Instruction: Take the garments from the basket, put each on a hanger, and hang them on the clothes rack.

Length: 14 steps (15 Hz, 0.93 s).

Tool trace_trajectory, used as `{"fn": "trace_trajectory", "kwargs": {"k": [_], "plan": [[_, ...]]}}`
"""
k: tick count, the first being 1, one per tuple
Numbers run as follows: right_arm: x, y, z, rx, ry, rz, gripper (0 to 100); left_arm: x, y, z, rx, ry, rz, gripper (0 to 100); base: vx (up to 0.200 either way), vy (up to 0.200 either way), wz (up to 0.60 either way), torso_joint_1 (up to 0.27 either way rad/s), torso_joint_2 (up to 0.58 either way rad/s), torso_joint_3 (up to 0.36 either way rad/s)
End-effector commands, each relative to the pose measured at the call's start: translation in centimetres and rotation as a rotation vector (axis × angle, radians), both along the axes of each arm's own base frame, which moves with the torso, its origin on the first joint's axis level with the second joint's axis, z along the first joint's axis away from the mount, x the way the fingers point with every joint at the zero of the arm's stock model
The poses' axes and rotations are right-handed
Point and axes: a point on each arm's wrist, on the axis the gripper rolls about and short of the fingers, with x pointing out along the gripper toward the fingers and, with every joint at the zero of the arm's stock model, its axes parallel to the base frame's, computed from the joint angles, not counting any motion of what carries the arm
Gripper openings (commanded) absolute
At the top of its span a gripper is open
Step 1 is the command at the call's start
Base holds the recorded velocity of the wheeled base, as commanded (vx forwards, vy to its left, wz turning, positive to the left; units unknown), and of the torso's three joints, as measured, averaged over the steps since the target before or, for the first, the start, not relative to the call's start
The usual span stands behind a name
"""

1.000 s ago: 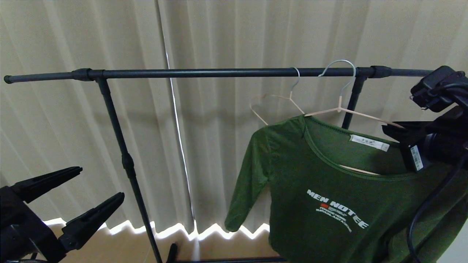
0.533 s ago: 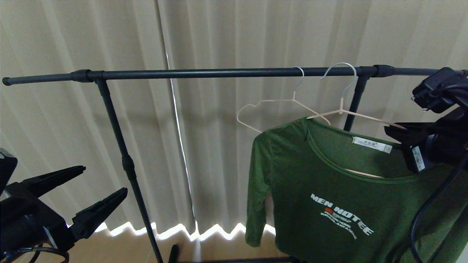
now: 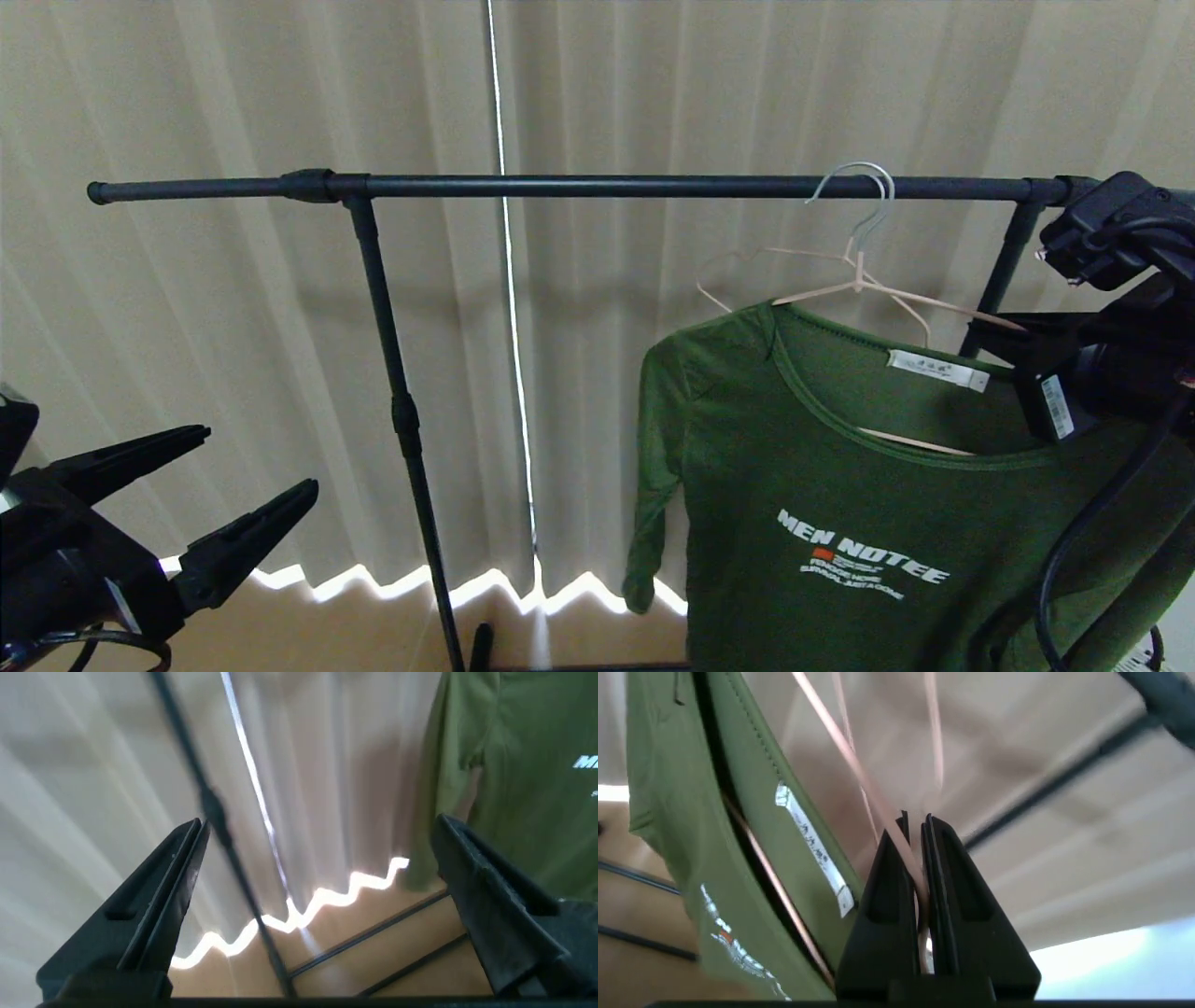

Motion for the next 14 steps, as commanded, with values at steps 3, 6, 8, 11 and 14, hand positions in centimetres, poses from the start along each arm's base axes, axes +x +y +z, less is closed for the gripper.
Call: {"fn": "trace_trajectory", "kwargs": {"k": [3,6,8,11,14], "plan": [[-0.05,-0.03,0.17,0.001,-0.006,-0.002,0,-0.01,-0.01,-0.07,0.002,0.002,-0.002,100,0.0,0.0,0.0,0.0,0.0,0.0],[-0.07,-0.03,0.3,0.004,-0.012,-0.001,0,-0.01,0.01,0.03,0.0,-0.002,0.0,100,0.0,0.0,0.0,0.0,0.0,0.0],[-0.06,-0.03,0.4,0.006,-0.016,-0.001,0,0.01,0.05,0.08,-0.001,-0.004,0.003,100,0.0,0.0,0.0,0.0,0.0,0.0],[0.0,0.04,0.38,0.006,-0.014,0.002,0,-0.01,0.05,0.02,-0.003,0.0,0.004,100,0.0,0.0,0.0,0.0,0.0,0.0],[0.38,0.64,0.41,0.011,-0.01,0.018,0,0.08,0.03,-0.04,-0.002,0.005,0.004,100,0.0,0.0,0.0,0.0,0.0,0.0]]}}
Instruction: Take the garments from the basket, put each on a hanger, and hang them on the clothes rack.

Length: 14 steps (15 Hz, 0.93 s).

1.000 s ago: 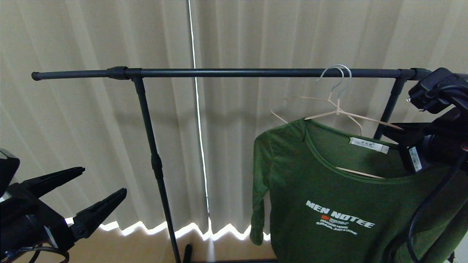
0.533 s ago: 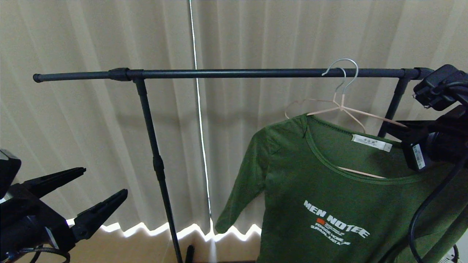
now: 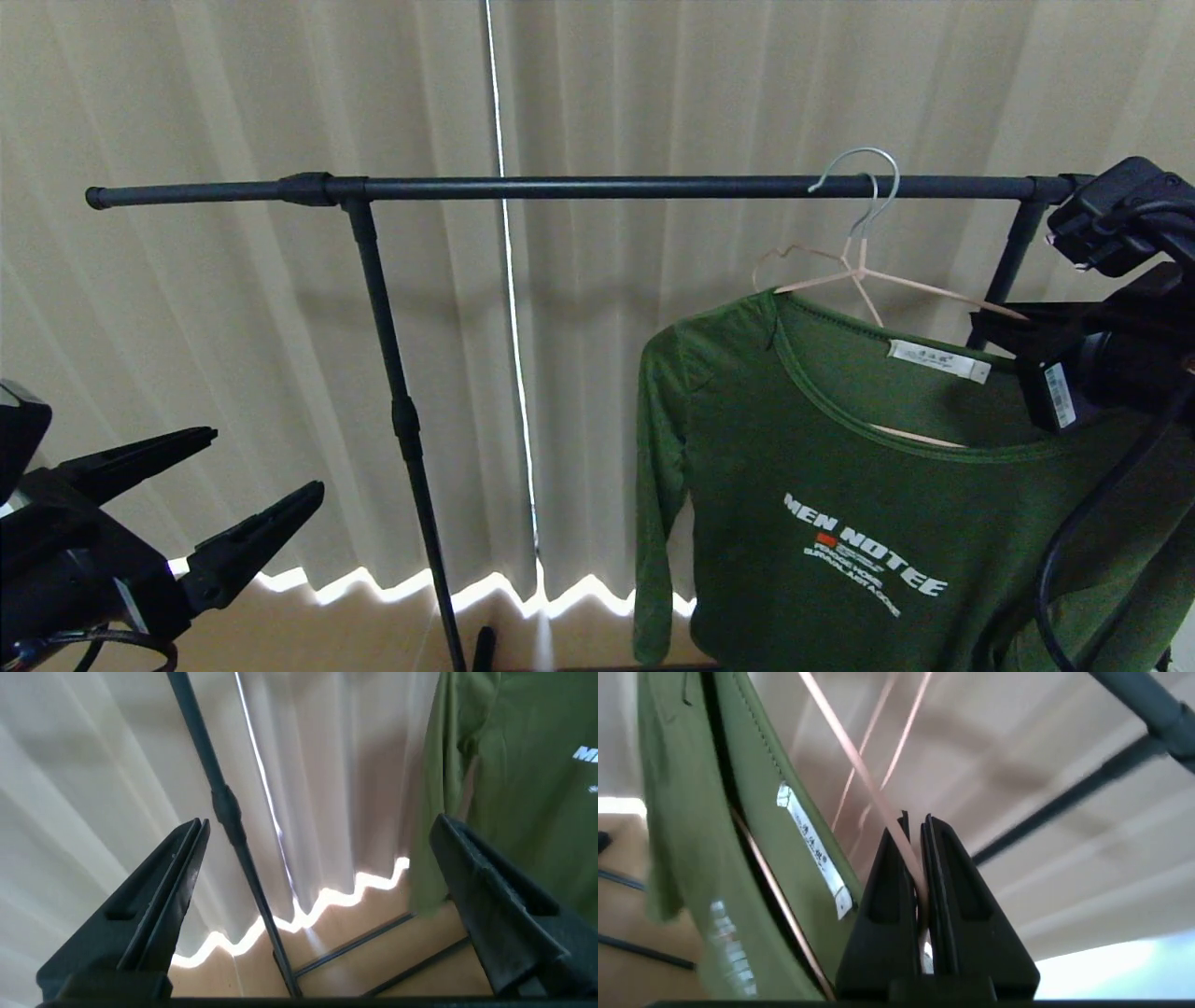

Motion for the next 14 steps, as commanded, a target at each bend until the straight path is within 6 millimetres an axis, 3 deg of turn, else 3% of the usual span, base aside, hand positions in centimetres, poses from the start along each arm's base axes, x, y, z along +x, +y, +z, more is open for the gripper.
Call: {"fn": "trace_trajectory", "kwargs": {"k": [1,5,11,14], "plan": [[0.4,0.3,-0.1,-0.003,0.008,0.005,0,0.0,0.0,0.0,0.001,0.001,-0.001,100,0.0,0.0,0.0,0.0,0.0,0.0],[1.4,0.7,0.0,0.013,0.015,-0.001,0,0.0,0.0,0.0,0.001,0.001,-0.001,100,0.2,0.0,0.0,-0.001,0.0,0.007],[2.2,1.1,0.7,0.042,0.001,-0.01,0,-0.2,0.0,-0.2,0.007,0.002,-0.008,100,0.0,0.0,0.0,0.0,0.0,0.0],[4.3,1.9,0.7,0.014,0.0,-0.089,0,-0.1,-0.1,-0.2,0.008,0.004,-0.008,100,0.0,0.0,0.0,0.0,0.0,0.0]]}}
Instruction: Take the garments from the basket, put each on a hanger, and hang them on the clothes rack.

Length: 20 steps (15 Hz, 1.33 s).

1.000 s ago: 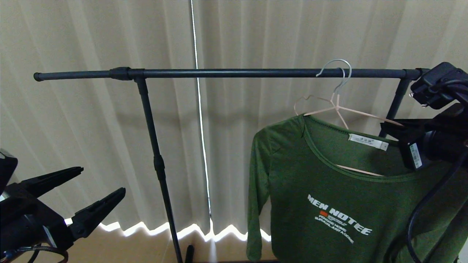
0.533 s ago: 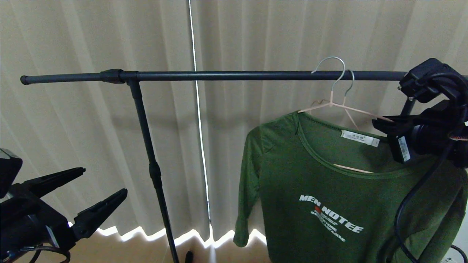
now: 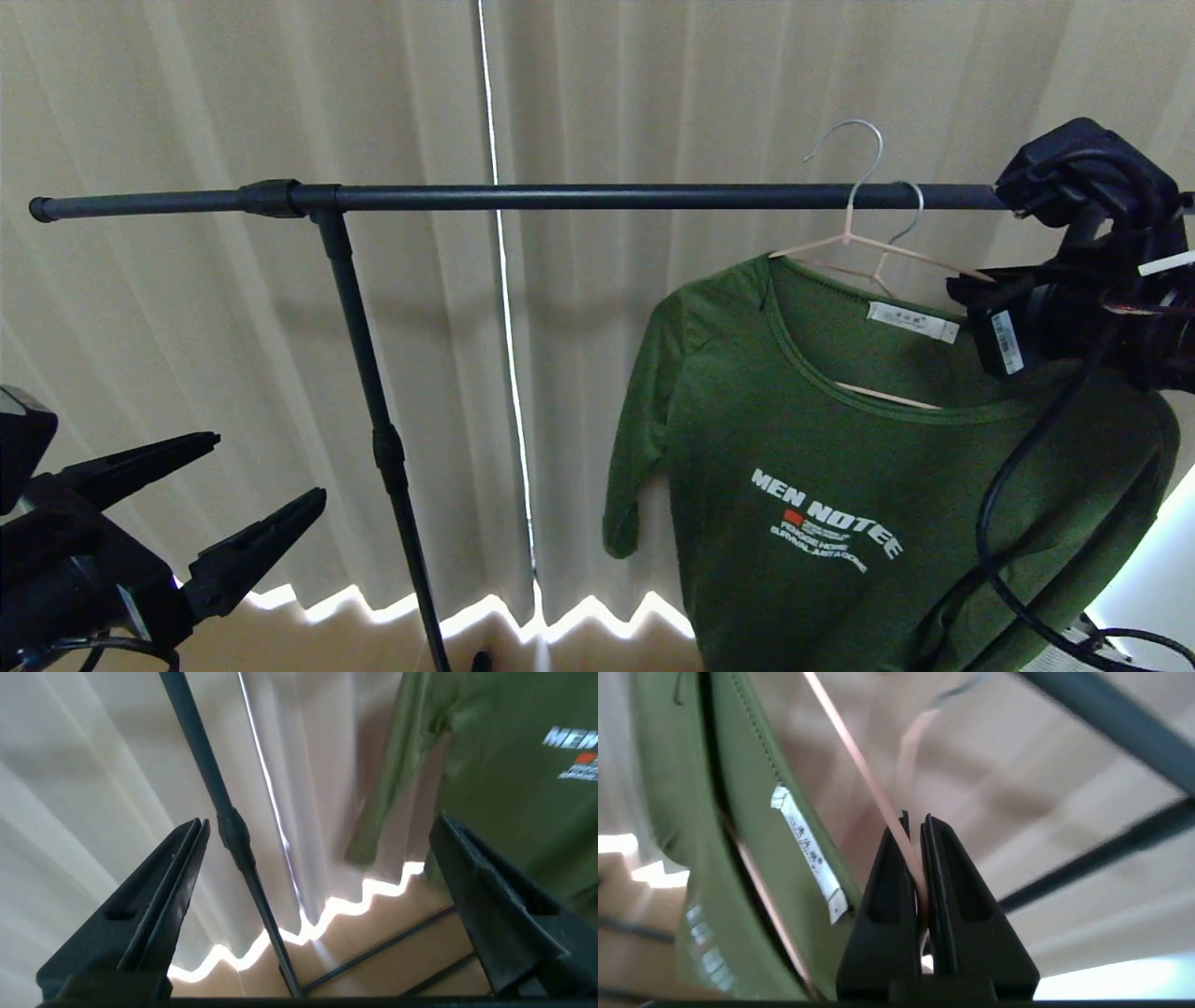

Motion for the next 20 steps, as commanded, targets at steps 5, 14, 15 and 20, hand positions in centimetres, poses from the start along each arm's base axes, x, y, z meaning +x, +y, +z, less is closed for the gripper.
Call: {"fn": "trace_trajectory", "kwargs": {"k": [5,14,15,20], "plan": [[2.5,2.2,-1.1,-0.039,0.046,-0.001,0,0.0,0.0,-0.2,0.002,0.008,-0.002,100,0.0,0.0,0.0,0.0,0.0,0.0],[3.0,4.6,-2.1,-0.065,0.071,0.058,0,-0.2,-0.1,-0.3,0.005,0.007,-0.013,100,0.0,0.0,0.0,0.0,0.0,0.0],[3.0,4.7,-2.2,-0.067,0.074,0.063,0,-0.2,-0.1,-0.3,0.005,0.007,-0.013,100,0.0,0.0,0.0,0.0,0.0,0.0],[3.0,4.8,-2.4,-0.064,0.079,0.071,100,-0.2,-0.1,-0.2,0.004,0.003,-0.013,100,0.0,0.0,0.0,0.0,0.0,0.0]]}}
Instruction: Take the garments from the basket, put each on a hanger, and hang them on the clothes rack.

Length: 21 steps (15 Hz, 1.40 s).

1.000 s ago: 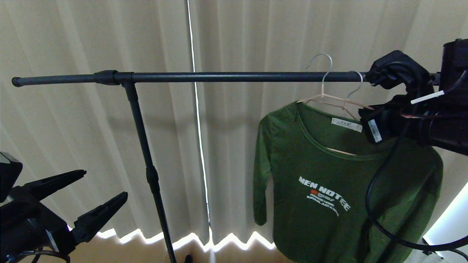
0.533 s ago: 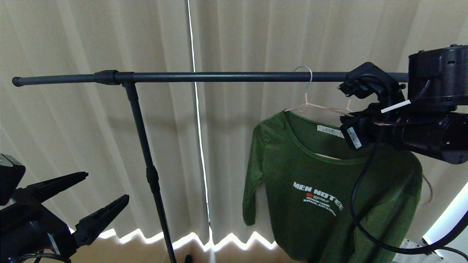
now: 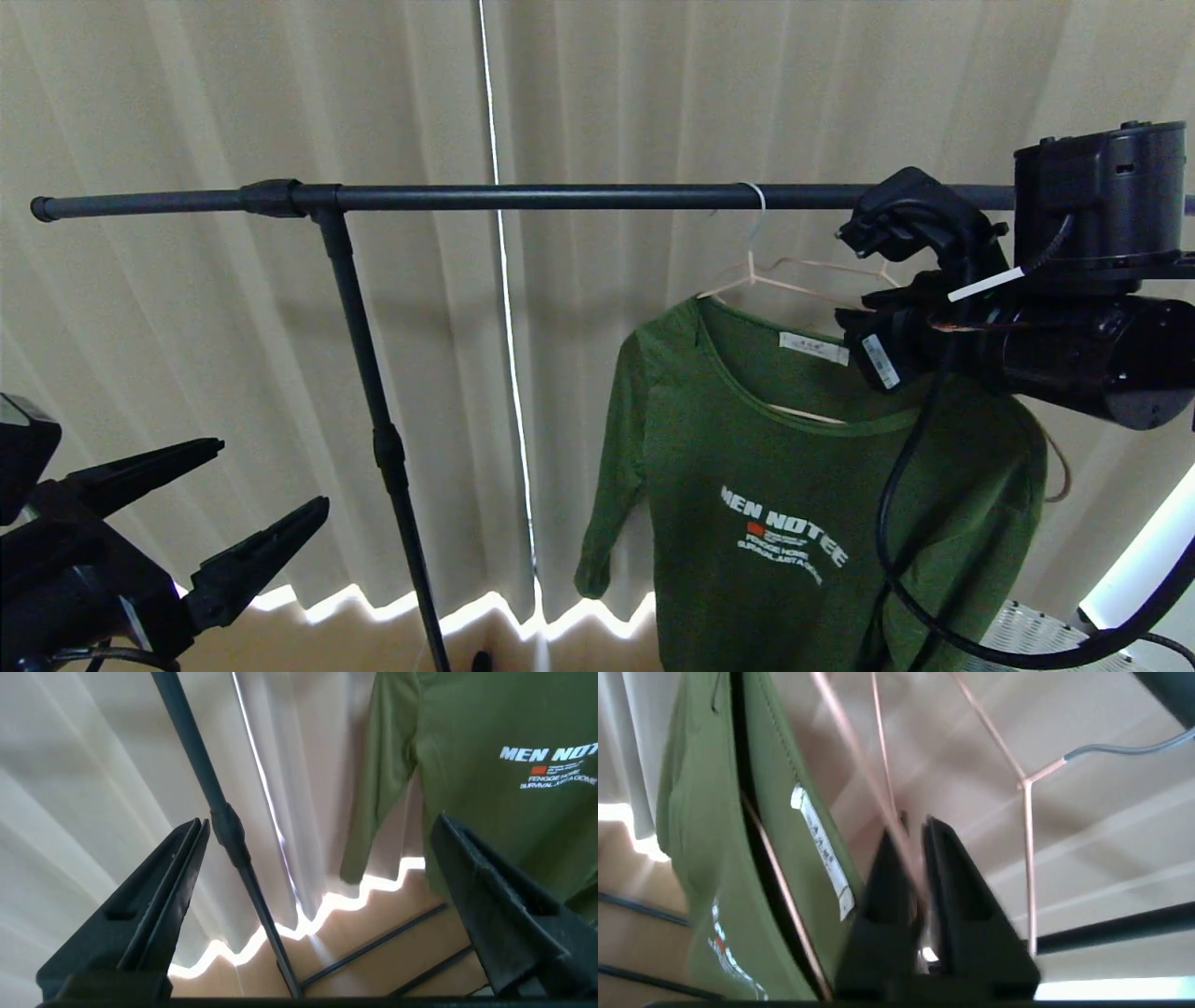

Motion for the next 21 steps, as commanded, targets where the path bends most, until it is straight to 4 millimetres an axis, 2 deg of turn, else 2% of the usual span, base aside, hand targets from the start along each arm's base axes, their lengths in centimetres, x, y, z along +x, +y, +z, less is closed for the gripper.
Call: {"fn": "trace_trajectory", "kwargs": {"k": [1,3,6,8,10,12,15,17,19,20,21], "plan": [[-0.1,0.0,0.0,0.002,0.002,0.003,100,0.0,0.0,0.0,-0.001,-0.002,-0.001,100,0.0,0.0,0.0,0.0,0.0,0.0],[-0.3,-0.1,0.0,0.018,0.004,0.016,100,0.0,0.0,0.1,-0.001,-0.004,0.001,100,0.0,0.0,0.0,0.0,0.0,0.0],[-0.6,0.3,-0.7,0.184,0.059,0.056,100,-0.2,0.1,0.1,-0.003,-0.011,0.001,100,0.0,0.0,0.0,0.0,0.0,0.0],[-1.0,0.5,-0.6,0.235,0.065,0.074,100,-0.2,0.1,0.1,-0.003,-0.011,0.001,100,0.0,0.0,0.0,0.0,0.0,0.0],[-2.1,-0.2,-0.3,0.294,0.009,0.073,100,-0.1,0.1,0.1,-0.004,-0.008,0.004,100,0.0,0.0,0.0,0.0,0.0,0.0],[-3.6,-1.8,-0.1,0.304,-0.021,0.049,100,-0.2,0.1,0.1,-0.005,-0.005,0.008,100,0.0,0.0,0.0,0.0,0.0,0.0],[-7.3,-6.0,-0.2,0.287,-0.023,-0.046,100,-0.1,0.2,-0.2,-0.003,0.006,0.013,100,0.0,0.0,0.0,0.0,0.0,0.0],[-9.1,-7.8,-0.5,0.265,0.013,-0.106,100,0.1,0.1,-0.2,-0.002,0.011,0.014,100,0.0,0.0,0.0,0.0,0.0,0.0],[-10.7,-9.4,-1.7,0.22,0.06,-0.158,100,0.2,0.1,-0.3,0.0,0.017,0.014,100,0.0,0.0,0.0,0.0,0.0,0.0],[-11.0,-9.5,-2.2,0.204,0.069,-0.154,100,0.2,0.1,-0.3,0.0,0.019,0.014,100,0.0,0.0,0.0,0.0,0.0,0.0],[-12.0,-9.9,-3.5,0.157,0.094,-0.143,100,0.3,0.1,-0.3,-0.001,0.021,0.019,100,0.0,0.0,0.0,0.0,0.0,0.0]]}}
